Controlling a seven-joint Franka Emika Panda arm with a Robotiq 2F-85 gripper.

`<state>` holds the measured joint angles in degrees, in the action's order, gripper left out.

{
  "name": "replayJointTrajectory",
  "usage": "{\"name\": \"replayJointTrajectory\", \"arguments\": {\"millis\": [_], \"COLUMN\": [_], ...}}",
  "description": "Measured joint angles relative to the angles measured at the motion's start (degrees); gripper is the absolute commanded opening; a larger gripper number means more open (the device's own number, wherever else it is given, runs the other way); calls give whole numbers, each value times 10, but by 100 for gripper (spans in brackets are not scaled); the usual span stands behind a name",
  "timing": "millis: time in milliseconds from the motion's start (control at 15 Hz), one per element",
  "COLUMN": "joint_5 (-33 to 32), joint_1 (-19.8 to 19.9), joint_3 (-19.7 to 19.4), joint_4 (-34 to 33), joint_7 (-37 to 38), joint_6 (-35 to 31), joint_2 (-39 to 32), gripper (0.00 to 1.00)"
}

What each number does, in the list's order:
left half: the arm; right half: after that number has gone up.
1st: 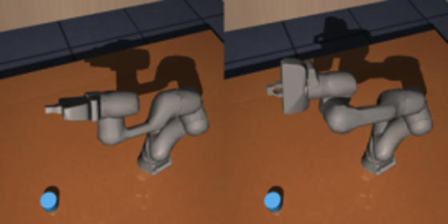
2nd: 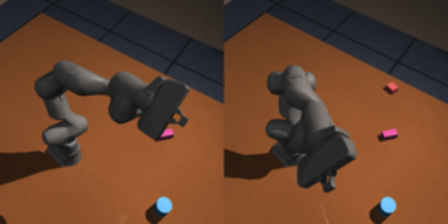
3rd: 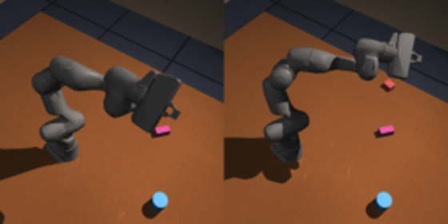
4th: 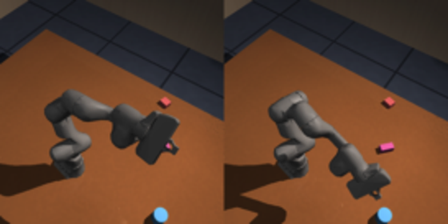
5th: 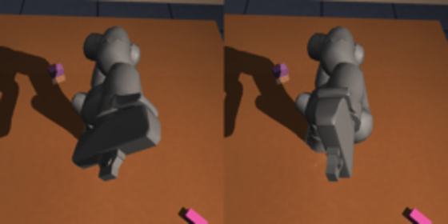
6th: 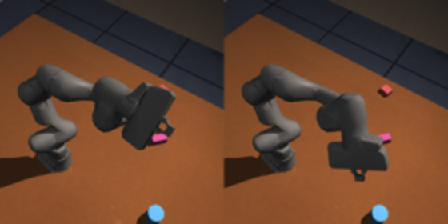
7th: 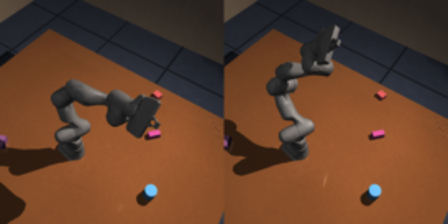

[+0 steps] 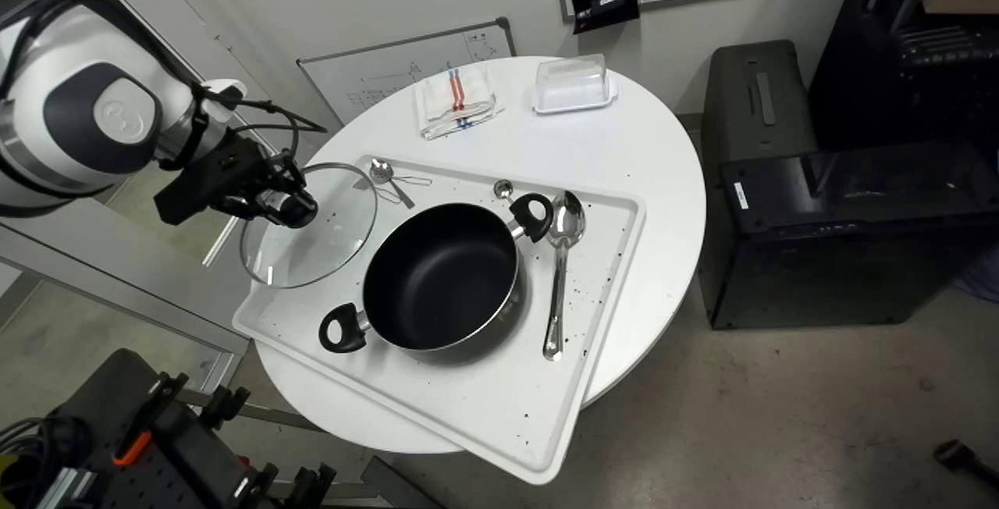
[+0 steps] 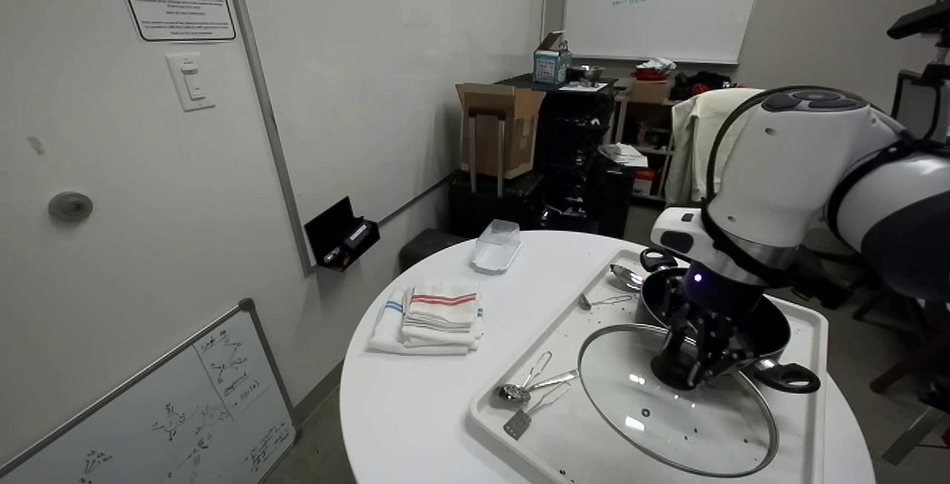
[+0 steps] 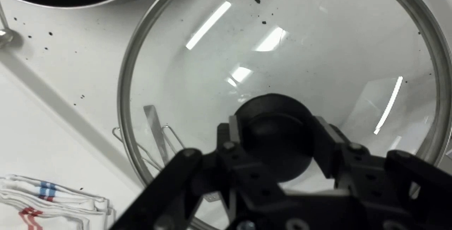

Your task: Put the glass lid on the black pot.

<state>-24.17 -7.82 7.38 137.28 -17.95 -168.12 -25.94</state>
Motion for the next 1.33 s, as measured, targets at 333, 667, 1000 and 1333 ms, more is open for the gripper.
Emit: {"name": "replayJointTrajectory", "arguments": {"millis": [333,667,1000,1333], "joint_5": [14,37,51,49], "joint_1": [30,72,111,122], "joint_3": [0,-13,-39,-80], "joint_4": [19,31,33,29], "joint_7": [-1,-7,-18,-18], "joint_6": [25,31,33,34], "joint_2": [38,55,55,55], "gripper": [24,24,24,24]}}
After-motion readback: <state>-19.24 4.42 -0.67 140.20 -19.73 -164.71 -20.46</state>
